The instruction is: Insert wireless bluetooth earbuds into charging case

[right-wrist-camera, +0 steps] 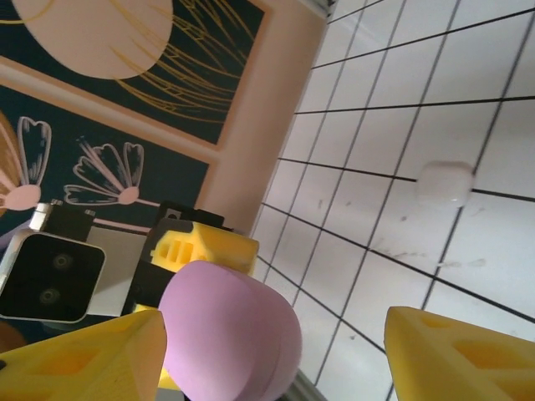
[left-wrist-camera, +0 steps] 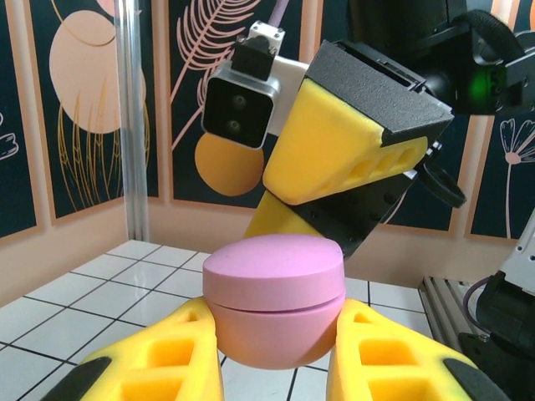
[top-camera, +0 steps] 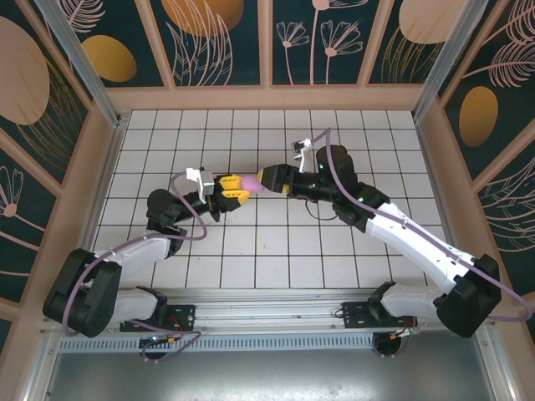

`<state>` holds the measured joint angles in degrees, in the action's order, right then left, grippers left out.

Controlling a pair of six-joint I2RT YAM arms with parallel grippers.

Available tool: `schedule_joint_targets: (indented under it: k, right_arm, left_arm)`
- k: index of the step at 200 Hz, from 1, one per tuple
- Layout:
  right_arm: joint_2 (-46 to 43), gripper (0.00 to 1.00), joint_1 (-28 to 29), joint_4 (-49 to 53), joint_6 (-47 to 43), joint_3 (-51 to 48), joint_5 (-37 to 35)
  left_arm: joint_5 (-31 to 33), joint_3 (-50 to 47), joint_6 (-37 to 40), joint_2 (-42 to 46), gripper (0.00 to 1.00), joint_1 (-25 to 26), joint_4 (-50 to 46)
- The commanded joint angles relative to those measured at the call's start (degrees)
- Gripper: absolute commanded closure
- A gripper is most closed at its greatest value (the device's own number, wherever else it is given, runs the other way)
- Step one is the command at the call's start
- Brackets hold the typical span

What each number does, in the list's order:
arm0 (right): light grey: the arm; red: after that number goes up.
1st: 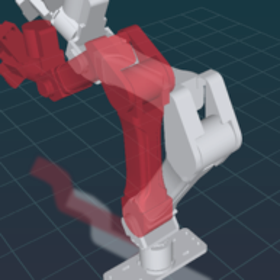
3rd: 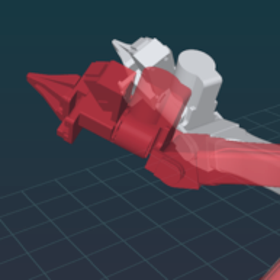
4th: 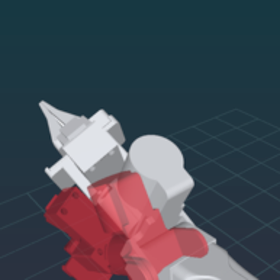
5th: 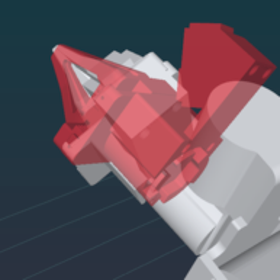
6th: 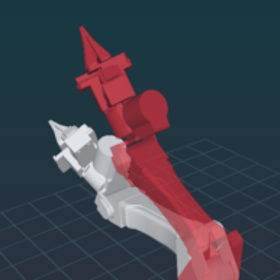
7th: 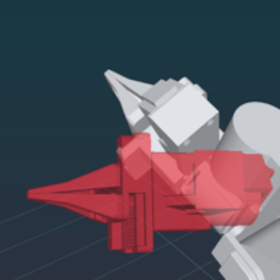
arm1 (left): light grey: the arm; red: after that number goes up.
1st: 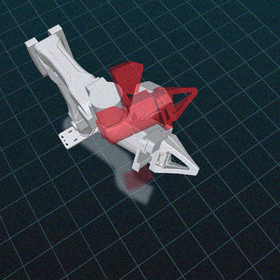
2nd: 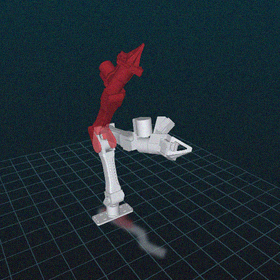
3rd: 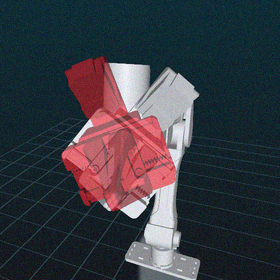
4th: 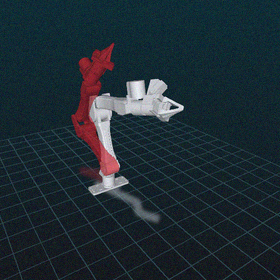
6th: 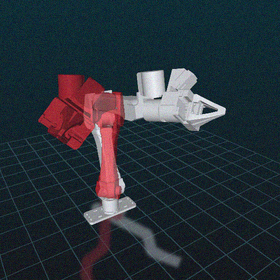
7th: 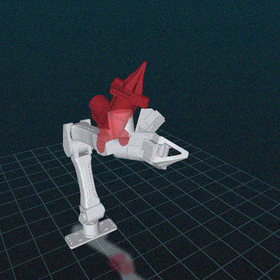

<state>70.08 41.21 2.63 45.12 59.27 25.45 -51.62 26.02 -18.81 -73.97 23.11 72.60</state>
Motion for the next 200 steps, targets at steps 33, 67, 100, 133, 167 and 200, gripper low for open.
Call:
schedule_joint_targets:
  k: [33,67,100,133,167,200]
  right_arm:
    - [4.3,0.37,-0.3,-18.3,11.7,-3.5,11.4]
    - [6.7,0.46,-0.3,-23.0,15.5,-3.9,15.5]
    - [7.3,0.69,-0.4,-24.9,16.7,-4.3,15.2]
    - [8.1,0.74,-1.1,-25.3,16.8,-3.9,14.3]
    - [9.5,0.75,-4.5,-21.6,14.5,-3.1,11.4]
    - [14.8,0.75,-7.2,-9.2,4.3,1.4,3.8]
  left_arm:
    - [1.7,0.4,-2.6,0.5,1.0,-0.1,3.8]
    - [2.6,0.4,-1.5,1.1,1.0,-0.1,0.7]
    - [3.7,0.4,1.5,3.2,1.0,-0.1,-5.5]
    - [5.1,0.5,5.3,6.0,0.82,-0.1,-14.0]
    - [12.1,0.1,9.3,10.2,0.45,-0.1,-23.4]
    - [26.1,-0.2,12.4,15.5,0.25,-0.2,-34.7]
